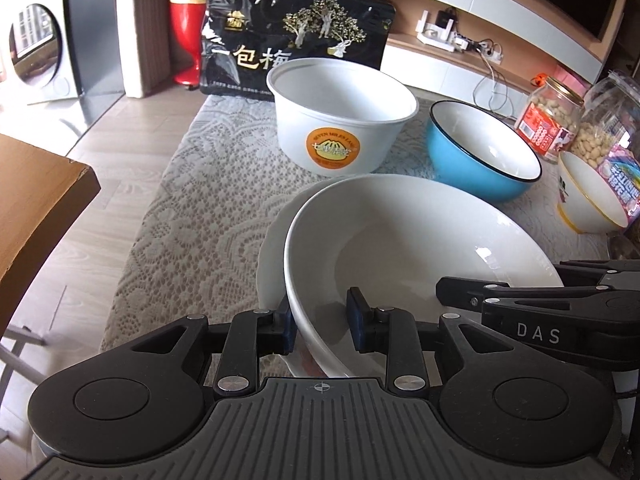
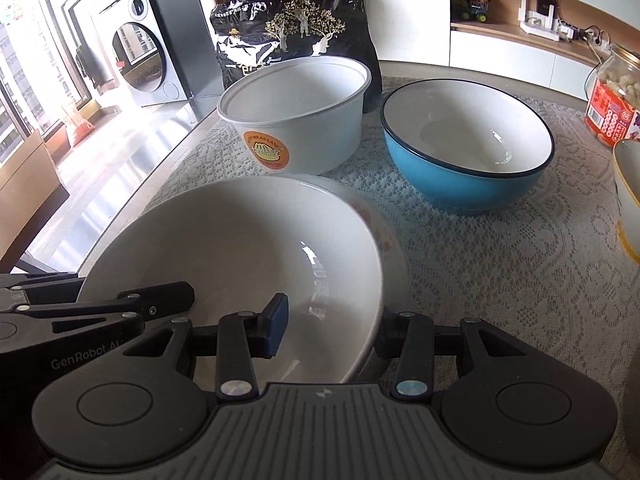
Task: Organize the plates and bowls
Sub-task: 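Lower the large white bowl into the pink-flowered bowl and open both tools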
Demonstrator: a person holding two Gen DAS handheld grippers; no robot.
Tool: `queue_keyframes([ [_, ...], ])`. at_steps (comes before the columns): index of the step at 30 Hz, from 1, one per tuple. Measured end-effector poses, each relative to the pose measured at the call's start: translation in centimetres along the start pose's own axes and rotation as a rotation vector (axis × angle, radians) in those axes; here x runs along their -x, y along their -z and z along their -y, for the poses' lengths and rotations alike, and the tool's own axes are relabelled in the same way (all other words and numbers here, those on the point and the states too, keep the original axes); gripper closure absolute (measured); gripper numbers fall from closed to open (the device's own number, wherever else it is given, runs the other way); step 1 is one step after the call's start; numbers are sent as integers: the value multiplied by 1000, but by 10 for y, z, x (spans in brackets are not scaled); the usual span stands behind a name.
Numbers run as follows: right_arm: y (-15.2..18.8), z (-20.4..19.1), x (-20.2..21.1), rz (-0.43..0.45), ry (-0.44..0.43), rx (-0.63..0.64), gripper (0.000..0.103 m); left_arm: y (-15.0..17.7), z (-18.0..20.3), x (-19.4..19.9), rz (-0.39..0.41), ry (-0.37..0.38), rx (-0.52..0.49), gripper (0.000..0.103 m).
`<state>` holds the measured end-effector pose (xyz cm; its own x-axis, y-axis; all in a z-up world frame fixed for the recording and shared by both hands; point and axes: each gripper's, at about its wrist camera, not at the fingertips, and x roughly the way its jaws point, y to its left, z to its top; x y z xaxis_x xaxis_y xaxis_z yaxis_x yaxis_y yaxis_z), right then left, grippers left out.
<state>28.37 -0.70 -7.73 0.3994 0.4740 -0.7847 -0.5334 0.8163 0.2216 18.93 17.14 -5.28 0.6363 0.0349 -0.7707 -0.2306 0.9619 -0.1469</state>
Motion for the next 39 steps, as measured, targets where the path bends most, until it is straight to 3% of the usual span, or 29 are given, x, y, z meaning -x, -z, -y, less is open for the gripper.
queue_keyframes([
  [22,0,3,3,-70,-43,-11,60,-7,-27,-4,-79,113,108,82],
  [29,-1,6,7,-68,-49,-31,61,-5,-18,1,-68,86,49,81],
  [39,-7,3,4,-44,1,0,63,-7,-20,-1,-73,88,47,83],
])
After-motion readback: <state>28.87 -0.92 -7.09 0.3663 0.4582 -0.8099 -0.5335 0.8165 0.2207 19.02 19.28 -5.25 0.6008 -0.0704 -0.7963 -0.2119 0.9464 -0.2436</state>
